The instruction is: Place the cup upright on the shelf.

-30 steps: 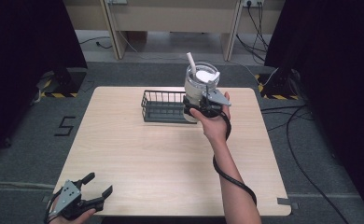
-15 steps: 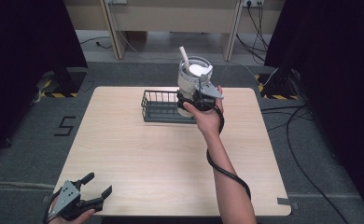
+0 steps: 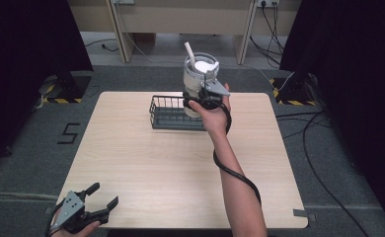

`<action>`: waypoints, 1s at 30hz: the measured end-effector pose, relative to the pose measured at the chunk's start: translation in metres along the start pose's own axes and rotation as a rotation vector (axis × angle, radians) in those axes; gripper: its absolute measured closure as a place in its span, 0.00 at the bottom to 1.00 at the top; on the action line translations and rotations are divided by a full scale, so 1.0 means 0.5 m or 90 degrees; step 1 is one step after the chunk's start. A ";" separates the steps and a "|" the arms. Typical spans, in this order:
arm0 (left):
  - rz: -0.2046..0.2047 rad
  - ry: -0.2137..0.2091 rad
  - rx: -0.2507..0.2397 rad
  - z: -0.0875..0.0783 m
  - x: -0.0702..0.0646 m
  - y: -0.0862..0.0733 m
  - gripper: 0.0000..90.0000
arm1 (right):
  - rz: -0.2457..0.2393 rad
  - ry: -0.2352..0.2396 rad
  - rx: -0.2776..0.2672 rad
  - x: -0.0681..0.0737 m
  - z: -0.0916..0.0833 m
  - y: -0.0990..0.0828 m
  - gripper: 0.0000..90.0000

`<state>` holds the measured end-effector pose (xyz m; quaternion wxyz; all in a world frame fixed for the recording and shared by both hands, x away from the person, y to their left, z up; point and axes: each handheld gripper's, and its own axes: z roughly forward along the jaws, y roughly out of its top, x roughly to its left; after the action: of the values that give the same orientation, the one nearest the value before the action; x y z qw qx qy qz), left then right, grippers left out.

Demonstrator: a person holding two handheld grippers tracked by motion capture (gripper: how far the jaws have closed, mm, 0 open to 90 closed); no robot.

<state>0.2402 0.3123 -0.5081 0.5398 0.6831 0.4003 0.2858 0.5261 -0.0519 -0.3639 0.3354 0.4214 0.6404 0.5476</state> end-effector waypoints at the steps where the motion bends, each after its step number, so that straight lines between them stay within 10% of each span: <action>1: 0.000 -0.001 0.001 0.000 0.000 0.000 0.16 | -0.004 -0.002 -0.001 0.001 0.003 0.004 0.11; 30: -0.011 0.002 -0.002 -0.002 0.004 -0.001 0.16 | 0.011 -0.005 0.031 0.008 0.110 -0.003 0.11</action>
<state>0.2402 0.3148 -0.5086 0.5430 0.6781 0.4066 0.2829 0.5733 -0.0254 -0.3751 0.3228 0.4372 0.6485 0.5330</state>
